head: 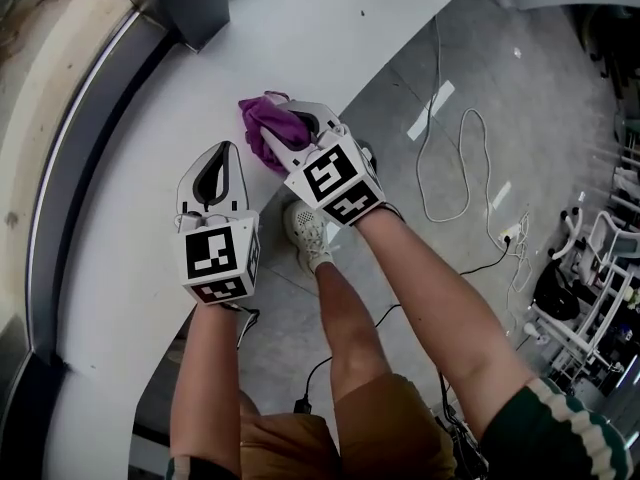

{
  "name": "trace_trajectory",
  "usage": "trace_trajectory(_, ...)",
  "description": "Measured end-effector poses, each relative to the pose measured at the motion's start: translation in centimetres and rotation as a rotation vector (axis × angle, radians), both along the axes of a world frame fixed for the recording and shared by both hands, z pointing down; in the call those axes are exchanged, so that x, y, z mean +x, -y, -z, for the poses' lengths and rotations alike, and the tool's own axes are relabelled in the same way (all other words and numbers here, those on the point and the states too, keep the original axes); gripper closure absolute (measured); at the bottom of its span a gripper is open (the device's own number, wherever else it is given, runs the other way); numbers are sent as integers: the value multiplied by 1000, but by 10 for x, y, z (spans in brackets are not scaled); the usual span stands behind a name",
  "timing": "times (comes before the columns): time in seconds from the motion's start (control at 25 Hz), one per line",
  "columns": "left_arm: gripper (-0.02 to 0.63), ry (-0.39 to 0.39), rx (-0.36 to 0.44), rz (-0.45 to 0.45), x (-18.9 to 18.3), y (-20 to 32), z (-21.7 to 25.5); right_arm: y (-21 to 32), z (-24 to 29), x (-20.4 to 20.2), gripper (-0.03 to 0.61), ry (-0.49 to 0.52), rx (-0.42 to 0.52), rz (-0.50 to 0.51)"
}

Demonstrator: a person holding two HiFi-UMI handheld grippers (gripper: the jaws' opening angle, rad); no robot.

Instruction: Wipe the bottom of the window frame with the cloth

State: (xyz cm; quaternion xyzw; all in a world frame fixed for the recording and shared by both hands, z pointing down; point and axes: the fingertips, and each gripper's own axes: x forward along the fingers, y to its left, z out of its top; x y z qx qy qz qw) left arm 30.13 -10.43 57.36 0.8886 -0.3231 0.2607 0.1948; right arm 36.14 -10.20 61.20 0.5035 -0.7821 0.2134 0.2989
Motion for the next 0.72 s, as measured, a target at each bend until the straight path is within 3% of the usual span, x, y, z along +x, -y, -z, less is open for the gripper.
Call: trace_trajectory(0.72,606,51,-25,-61,-8,-61,-3,-59,-1,18,481,14,40,-79)
